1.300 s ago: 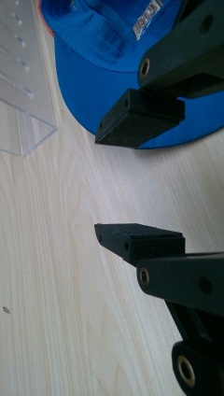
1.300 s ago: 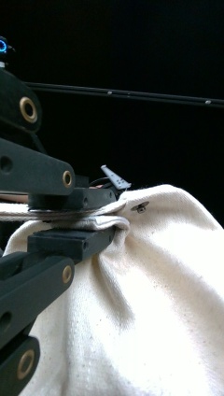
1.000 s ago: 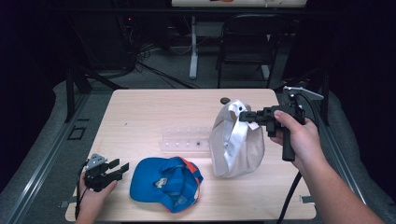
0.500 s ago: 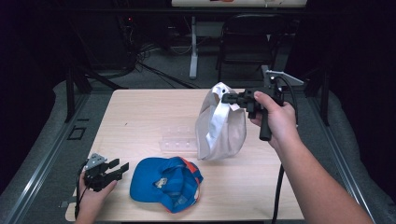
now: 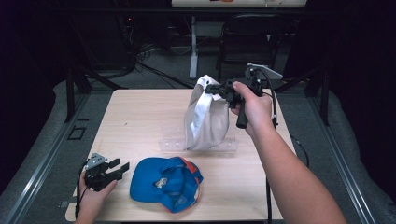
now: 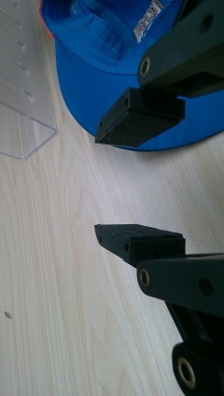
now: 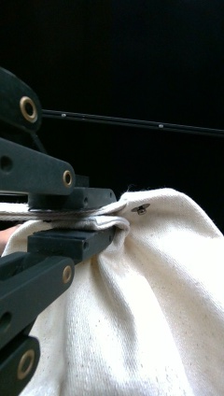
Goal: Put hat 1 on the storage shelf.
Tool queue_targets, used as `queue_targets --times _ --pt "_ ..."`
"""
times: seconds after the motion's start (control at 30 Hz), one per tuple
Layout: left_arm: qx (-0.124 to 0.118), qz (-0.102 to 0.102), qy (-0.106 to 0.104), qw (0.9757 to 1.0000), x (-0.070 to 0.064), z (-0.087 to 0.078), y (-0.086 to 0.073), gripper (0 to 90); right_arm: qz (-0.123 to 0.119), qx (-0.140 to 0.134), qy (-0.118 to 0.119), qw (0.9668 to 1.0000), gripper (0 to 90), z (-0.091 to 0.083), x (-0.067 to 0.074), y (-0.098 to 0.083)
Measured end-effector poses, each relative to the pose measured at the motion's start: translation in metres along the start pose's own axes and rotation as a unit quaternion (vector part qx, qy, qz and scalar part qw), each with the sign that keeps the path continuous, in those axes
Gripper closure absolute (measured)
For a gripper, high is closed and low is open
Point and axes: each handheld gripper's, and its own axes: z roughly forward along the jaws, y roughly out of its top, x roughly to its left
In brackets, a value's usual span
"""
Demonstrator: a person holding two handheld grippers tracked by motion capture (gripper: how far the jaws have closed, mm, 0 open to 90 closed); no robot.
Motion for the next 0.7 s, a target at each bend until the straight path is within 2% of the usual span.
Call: queue_targets --times 0.2,0.7 --pt "0.009 0.003 -0.003 0.9999 0.0 -0.001 0.001 49.6 0.005 -0.002 -0.004 1.0 81.7 0.015 -0.001 0.006" --pt "0.004 0.002 -0.007 1.0 -0.001 0.001 0.001 49.6 0.011 -0.009 -0.017 0.9998 81.7 0.037 -0.001 0.013"
